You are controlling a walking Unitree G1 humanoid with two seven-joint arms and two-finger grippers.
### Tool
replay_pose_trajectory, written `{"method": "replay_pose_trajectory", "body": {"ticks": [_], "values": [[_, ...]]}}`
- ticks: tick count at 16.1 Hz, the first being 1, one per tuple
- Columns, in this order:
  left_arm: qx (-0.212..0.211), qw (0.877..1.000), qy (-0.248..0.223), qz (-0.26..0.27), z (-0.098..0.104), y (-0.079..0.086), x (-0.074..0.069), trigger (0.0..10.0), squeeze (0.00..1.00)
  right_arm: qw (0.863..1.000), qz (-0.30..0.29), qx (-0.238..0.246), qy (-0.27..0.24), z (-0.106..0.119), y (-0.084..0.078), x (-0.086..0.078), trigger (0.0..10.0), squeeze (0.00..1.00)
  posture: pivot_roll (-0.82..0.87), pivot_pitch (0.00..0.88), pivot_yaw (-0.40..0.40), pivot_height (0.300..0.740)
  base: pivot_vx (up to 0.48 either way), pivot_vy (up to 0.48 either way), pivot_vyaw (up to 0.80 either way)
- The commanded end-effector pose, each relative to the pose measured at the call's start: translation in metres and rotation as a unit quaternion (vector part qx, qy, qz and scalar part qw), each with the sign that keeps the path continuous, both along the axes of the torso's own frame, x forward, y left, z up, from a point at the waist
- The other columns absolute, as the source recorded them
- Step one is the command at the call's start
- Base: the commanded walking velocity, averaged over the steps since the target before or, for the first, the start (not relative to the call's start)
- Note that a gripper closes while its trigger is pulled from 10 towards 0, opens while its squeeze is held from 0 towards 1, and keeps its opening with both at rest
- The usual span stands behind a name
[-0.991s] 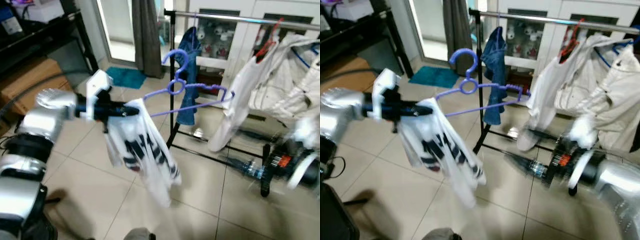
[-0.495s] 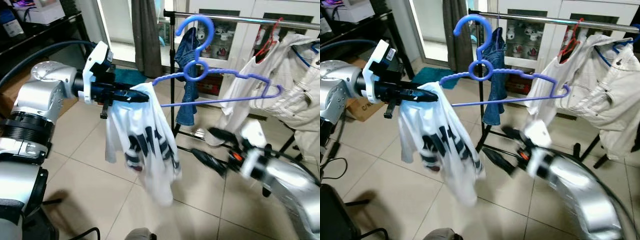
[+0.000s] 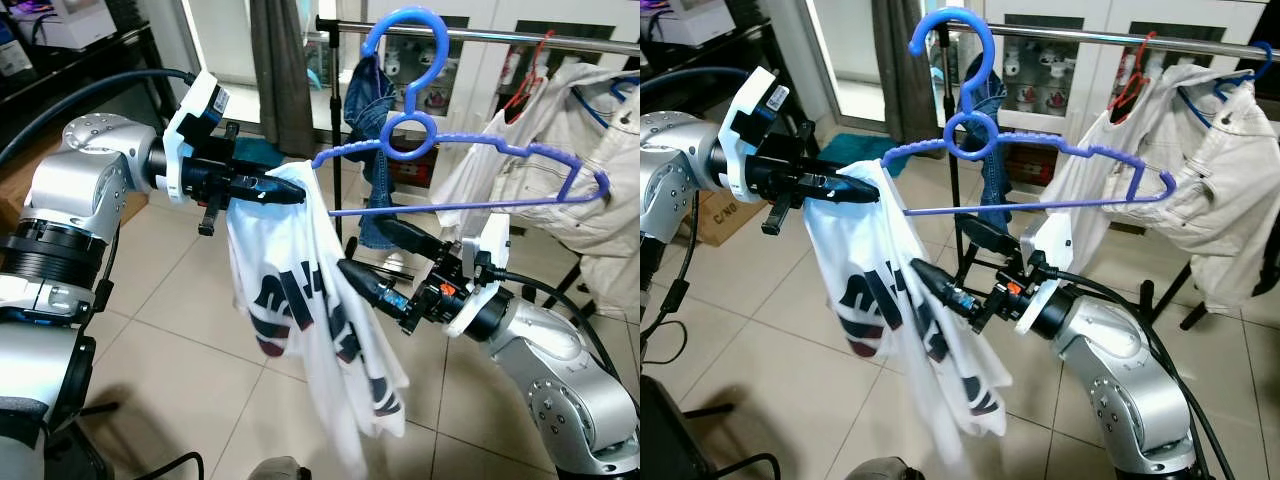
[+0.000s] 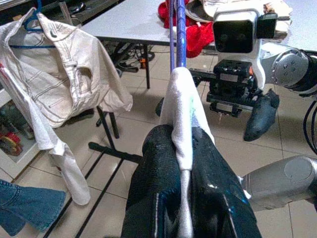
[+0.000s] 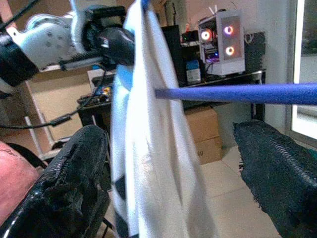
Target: Hang hanger
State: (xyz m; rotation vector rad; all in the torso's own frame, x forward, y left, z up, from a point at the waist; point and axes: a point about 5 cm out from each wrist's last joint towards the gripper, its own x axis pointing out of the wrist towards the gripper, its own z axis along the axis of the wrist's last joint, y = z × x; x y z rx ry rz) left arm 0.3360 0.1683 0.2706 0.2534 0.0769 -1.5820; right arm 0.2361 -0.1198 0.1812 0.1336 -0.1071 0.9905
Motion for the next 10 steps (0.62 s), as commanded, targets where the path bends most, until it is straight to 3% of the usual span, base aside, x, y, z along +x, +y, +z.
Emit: {"method": "replay_pose_trajectory", "body": {"ticks": [1,4,7,10], "values": [[-0.008,1.000,-0.024,0.003,0.014,0.003,0.000,0.0,0.00,0.999,0.028,0.013,-0.010,0.008,0.005,-0.003,10.0,0.00,0.16,0.034,0.116,0.740,0.000,0.000,0.00],[-0.016,1.000,-0.025,0.007,0.015,-0.001,0.002,0.0,0.00,0.998,0.064,0.017,-0.008,0.010,0.010,-0.007,10.0,0.00,0.16,0.033,0.116,0.740,0.000,0.000,0.00],[-0.022,0.999,-0.025,0.005,0.015,-0.004,0.002,0.0,0.00,0.996,0.087,-0.011,0.003,0.001,0.020,-0.006,10.0,0.00,0.16,0.034,0.117,0.740,0.000,0.000,0.00],[-0.017,1.000,-0.020,-0.002,0.013,-0.006,0.000,0.0,0.00,0.999,0.041,-0.030,0.001,-0.002,0.024,0.015,10.0,0.00,0.17,0.033,0.114,0.740,0.000,0.000,0.00]]}}
